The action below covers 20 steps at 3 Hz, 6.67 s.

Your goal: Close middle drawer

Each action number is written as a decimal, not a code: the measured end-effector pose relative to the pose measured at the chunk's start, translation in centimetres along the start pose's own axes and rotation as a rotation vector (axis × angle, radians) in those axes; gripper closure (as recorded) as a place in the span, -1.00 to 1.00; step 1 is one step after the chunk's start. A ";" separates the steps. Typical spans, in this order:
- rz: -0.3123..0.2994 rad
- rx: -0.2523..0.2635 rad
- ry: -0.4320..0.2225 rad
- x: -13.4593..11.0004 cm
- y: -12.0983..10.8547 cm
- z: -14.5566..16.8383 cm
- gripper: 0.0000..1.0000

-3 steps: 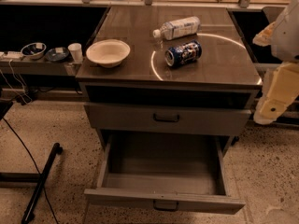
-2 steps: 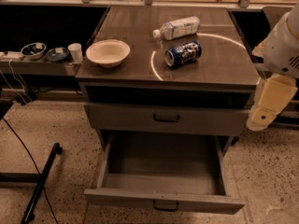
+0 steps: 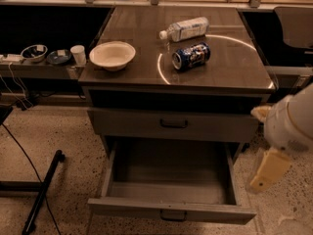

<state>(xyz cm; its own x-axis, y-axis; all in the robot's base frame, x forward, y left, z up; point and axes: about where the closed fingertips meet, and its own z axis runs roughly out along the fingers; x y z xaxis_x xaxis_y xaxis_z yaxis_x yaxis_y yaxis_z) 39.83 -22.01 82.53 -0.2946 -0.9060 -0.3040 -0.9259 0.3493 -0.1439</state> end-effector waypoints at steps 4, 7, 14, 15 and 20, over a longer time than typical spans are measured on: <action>-0.179 0.085 0.008 10.7 1.2 9.0 -1.00; -0.219 0.084 -0.107 15.8 0.6 16.7 -1.00; -0.274 -0.162 -0.401 15.6 11.8 29.0 0.93; -0.237 -0.150 -0.446 13.5 12.0 33.4 1.00; -0.113 -0.040 -0.561 9.6 8.1 40.1 1.00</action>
Offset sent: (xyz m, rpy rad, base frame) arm -0.0174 -0.0608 -0.1429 -0.1246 -0.0416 0.1930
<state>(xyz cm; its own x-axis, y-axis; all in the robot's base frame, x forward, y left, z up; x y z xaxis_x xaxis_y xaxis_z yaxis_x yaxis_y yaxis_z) 39.01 -18.29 40.69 -0.0326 -0.6678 -0.7436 -0.9558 0.2382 -0.1721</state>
